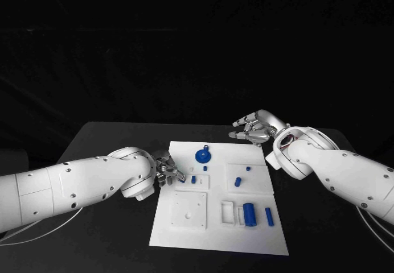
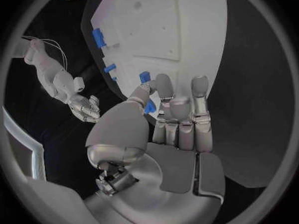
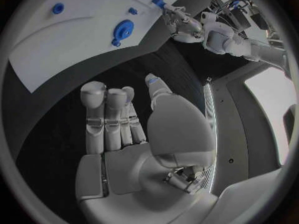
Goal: Assemble the parts on the task board
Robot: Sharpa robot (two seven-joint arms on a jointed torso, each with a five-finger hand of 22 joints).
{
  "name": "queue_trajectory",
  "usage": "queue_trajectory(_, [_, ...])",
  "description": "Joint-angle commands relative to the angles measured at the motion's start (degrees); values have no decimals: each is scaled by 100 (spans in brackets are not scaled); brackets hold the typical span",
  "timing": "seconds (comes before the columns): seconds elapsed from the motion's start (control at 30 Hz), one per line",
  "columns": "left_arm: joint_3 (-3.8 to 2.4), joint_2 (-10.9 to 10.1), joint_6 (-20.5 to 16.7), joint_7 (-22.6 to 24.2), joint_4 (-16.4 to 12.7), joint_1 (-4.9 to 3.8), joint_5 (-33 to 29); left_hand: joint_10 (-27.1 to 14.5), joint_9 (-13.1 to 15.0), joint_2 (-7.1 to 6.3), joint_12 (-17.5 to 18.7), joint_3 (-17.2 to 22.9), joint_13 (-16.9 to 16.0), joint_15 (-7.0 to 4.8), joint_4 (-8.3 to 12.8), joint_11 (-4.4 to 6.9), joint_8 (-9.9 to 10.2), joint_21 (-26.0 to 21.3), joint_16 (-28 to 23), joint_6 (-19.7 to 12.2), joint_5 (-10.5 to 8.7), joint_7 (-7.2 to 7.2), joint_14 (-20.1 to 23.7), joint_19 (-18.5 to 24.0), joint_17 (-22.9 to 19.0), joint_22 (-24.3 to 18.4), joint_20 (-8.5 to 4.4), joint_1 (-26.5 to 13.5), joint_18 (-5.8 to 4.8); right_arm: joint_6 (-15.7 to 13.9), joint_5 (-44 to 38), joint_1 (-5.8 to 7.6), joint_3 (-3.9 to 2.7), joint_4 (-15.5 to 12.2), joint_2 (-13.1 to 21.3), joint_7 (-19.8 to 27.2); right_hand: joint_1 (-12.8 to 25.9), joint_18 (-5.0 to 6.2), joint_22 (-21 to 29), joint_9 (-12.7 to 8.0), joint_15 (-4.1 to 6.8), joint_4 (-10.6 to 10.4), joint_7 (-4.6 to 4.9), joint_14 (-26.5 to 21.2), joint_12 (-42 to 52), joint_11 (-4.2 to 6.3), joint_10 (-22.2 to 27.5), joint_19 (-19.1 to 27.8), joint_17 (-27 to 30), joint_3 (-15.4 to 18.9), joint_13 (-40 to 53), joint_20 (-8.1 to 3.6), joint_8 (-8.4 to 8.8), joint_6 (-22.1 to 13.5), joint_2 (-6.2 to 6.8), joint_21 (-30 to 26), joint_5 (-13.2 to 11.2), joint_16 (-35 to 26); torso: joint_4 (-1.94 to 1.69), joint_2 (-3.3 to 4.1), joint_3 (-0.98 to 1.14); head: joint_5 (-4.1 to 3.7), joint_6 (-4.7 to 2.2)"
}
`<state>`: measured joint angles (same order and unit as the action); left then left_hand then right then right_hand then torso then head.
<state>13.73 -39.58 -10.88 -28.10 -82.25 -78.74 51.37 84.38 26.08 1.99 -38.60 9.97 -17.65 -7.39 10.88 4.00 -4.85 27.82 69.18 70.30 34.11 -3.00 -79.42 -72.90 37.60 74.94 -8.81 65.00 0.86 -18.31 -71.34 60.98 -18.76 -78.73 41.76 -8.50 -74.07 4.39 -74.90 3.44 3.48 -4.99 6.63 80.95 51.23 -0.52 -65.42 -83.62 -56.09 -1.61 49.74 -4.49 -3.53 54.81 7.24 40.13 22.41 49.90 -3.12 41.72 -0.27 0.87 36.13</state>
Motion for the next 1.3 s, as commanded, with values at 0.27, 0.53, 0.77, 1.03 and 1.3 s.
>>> queue_trajectory(0.27, [17, -19, 423, -208, -28, 24, 269, 240, 723, 54, -105, 58, -17, -45, -5, 145, -26, 41, 22, 827, -37, 504, -67, 7, 47, 109, 13, 14, -12, 54, -1, -2, -3, 2, 3, 49, 4, 64, -484, 2, 3, -25, 2, -42, -26, 7, 22, -6, 5, 4, -4, -3, 9, -12, -25, -19, 23, -21, 3, 4, -2, -3, 28])
queue_trajectory(0.53, [17, -17, 448, -258, -14, 24, 286, 239, 730, 119, -157, 75, -20, -35, -35, 150, -28, 62, 80, 885, -45, 518, -83, 13, 112, 111, 31, -11, 1, 41, -51, -2, -3, -11, 2, 50, 4, 64, -484, 2, 3, -25, 2, -42, -26, 7, 22, -6, 5, 4, -4, -3, 9, -12, -25, -19, 23, -21, 3, 1, 1, 9, 33])
queue_trajectory(0.77, [17, -2, 485, -269, 12, 24, 290, 237, 881, -52, -221, 1116, -25, -35, 115, 158, -66, 138, 167, 889, -815, 526, -86, 38, 182, 110, 34, -370, 16, 42, -111, -2, -3, -42, 1, 52, 4, 64, -484, 2, 3, -25, 2, -42, -26, 7, 22, -6, 5, 4, -4, -3, 9, -12, -25, -19, 23, -21, 8, 5, 5, -17, 36])
queue_trajectory(1.03, [16, 57, 507, -269, 64, 24, 290, 236, 968, -95, -271, 1197, -45, -36, 27, 166, -91, 169, 232, 898, -837, 537, -97, 47, 266, 109, 36, -360, 16, 48, -22, -2, -3, -33, 5, 51, 4, 64, -484, 2, 3, -25, 2, -42, -26, 7, 22, -6, 5, 4, -4, -3, 9, -12, -25, -19, 23, -21, 5, 2, 6, -21, 45])
queue_trajectory(1.3, [15, 126, 549, -274, 133, 23, 285, 236, 990, -78, -288, 1209, -53, -36, 15, 169, -96, 177, 254, 904, -844, 541, -102, 51, 301, 109, 36, -363, 15, 53, -3, -2, -3, -28, 5, 49, 4, 64, -484, 2, 3, -25, 2, -42, -26, 7, 22, -6, 5, 4, -4, -3, 9, -12, -25, -19, 23, -21, 6, 3, 4, -15, 44])
